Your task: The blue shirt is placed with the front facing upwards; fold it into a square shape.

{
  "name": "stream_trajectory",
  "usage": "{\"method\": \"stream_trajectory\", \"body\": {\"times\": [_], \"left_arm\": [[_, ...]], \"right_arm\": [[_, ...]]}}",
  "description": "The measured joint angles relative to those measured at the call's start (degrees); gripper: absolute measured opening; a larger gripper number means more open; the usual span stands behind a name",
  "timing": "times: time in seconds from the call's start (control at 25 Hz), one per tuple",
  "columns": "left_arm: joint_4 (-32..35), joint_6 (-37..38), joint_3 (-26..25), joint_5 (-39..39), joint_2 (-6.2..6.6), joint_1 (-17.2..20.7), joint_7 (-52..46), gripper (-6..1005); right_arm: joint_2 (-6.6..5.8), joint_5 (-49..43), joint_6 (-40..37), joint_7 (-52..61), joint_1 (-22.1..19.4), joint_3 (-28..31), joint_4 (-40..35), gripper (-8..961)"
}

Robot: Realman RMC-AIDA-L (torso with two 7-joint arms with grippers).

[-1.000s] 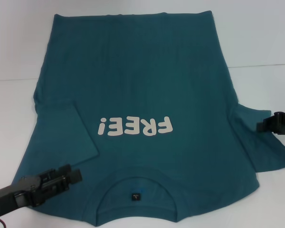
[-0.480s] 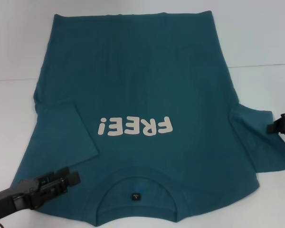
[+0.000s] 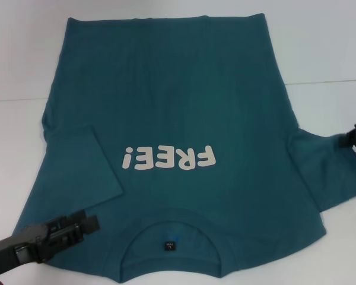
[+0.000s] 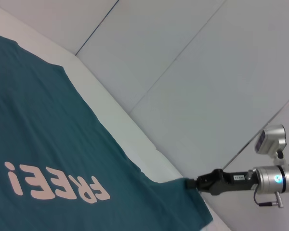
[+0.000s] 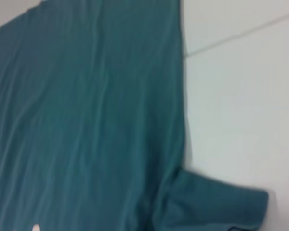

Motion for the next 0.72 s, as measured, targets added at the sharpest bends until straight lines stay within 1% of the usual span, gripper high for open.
{"method": "stream_trajectory", "body": {"times": [0.12, 0.32, 0.44, 0.72], "left_arm": [[0.0, 0.0, -0.11, 0.0, 0.0, 0.12, -0.18, 599], [0.0, 0.12, -1.1, 0.02, 0.0, 0.27, -0.22, 600], [0.0, 0.41, -1.63, 0.01, 0.03, 0.31, -0.23, 600], [0.0, 0.13, -1.79, 0.01, 0.09, 0.34, -0.26, 601]], "right_arm": [[-0.04, -0.07, 1.09, -0.01, 0.98, -0.07, -0.03, 11], [-0.49, -0.14, 2.07, 0.21, 2.34, -0.08, -0.14, 11], [-0.88, -0.22, 2.21, 0.78, 2.61, -0.08, -0.87, 11], [-1.15, -0.27, 0.75, 1.45, 2.95, -0.2, -2.89, 10]]}}
